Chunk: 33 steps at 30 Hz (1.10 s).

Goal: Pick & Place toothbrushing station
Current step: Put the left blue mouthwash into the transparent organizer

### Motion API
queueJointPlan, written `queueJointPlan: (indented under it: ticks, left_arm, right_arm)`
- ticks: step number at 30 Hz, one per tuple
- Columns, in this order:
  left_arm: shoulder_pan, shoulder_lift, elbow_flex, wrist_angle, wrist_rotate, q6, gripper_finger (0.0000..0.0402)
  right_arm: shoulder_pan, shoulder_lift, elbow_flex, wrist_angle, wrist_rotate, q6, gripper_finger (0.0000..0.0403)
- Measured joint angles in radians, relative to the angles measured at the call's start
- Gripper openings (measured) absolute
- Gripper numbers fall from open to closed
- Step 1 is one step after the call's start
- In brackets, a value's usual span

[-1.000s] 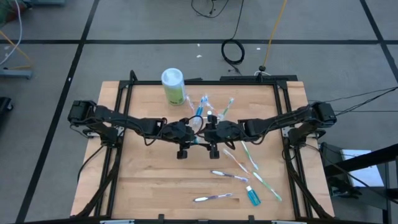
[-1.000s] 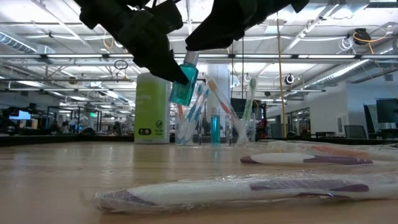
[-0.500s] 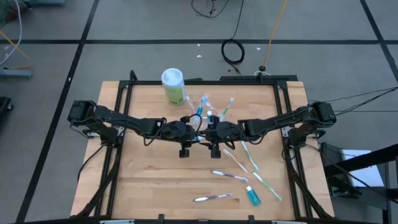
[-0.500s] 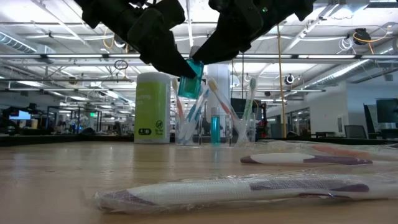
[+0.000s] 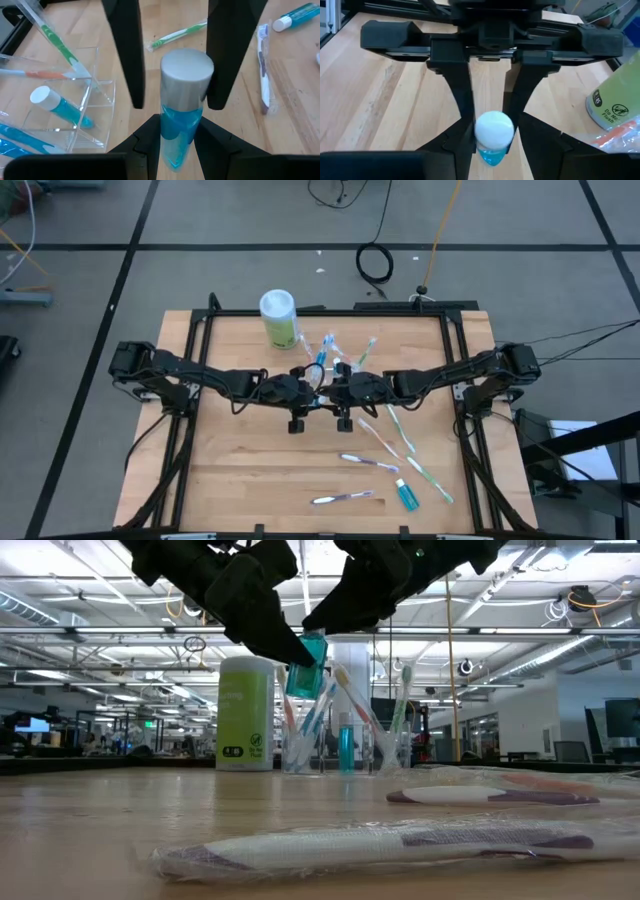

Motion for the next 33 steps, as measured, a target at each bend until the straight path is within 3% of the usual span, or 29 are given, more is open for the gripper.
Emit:
queueJointPlan:
  ticks: [11,33]
  left_arm:
    - [0.0,0.0,0.0,-0.001,-0.002,0.001,0.0108]
    - [0.001,0.0,0.0,0.006,-0.001,-0.001,0.0122]
  right_arm:
    - [0.0,0.0,0.0,-0.004,-0.001,0.001,0.01]
    - [0.001,0.0,0.0,-0.01,-0.001,0.001,0.0102]
